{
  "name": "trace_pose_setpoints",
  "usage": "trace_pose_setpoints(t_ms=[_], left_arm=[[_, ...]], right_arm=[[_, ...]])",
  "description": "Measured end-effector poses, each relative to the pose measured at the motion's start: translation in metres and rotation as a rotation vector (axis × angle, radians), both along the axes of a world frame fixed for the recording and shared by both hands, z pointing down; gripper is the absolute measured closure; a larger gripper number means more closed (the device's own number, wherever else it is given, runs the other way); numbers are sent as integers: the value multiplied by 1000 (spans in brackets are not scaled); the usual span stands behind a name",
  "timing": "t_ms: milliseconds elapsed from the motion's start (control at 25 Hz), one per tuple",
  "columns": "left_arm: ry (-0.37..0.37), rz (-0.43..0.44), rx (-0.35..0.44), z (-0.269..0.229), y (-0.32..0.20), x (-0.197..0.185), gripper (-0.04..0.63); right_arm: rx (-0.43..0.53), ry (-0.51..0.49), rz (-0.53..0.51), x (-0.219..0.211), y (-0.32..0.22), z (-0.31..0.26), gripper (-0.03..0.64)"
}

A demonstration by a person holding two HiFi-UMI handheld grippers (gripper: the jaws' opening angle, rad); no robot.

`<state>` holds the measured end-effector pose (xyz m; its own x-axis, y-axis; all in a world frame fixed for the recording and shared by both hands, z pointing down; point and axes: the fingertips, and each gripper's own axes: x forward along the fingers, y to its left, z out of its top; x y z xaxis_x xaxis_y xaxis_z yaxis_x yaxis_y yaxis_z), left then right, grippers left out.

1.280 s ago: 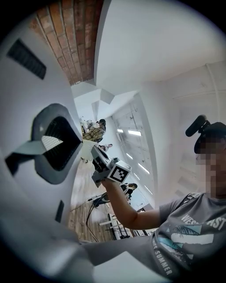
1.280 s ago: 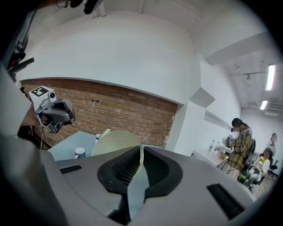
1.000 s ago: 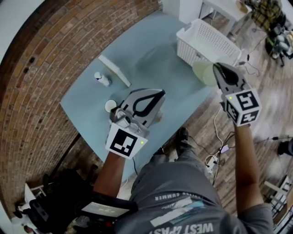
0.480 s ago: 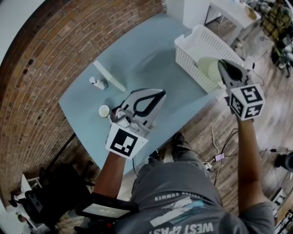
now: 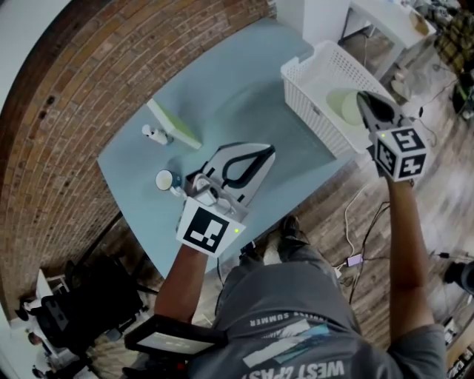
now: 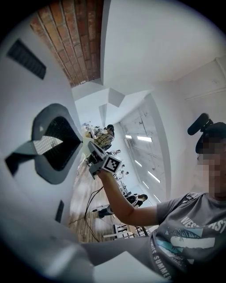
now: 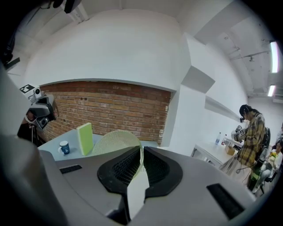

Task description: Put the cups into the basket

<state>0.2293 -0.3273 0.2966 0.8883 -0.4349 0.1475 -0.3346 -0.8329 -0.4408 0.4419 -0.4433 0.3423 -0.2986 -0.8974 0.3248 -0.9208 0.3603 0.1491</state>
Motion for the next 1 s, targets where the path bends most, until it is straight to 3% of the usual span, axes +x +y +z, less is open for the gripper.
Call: trace_pose_setpoints(t_ms=[1000], left_arm=[[-66,-9,-99,33,-45,38,594]], right_arm=[[-225,-67,-5,49,-114,108,583]])
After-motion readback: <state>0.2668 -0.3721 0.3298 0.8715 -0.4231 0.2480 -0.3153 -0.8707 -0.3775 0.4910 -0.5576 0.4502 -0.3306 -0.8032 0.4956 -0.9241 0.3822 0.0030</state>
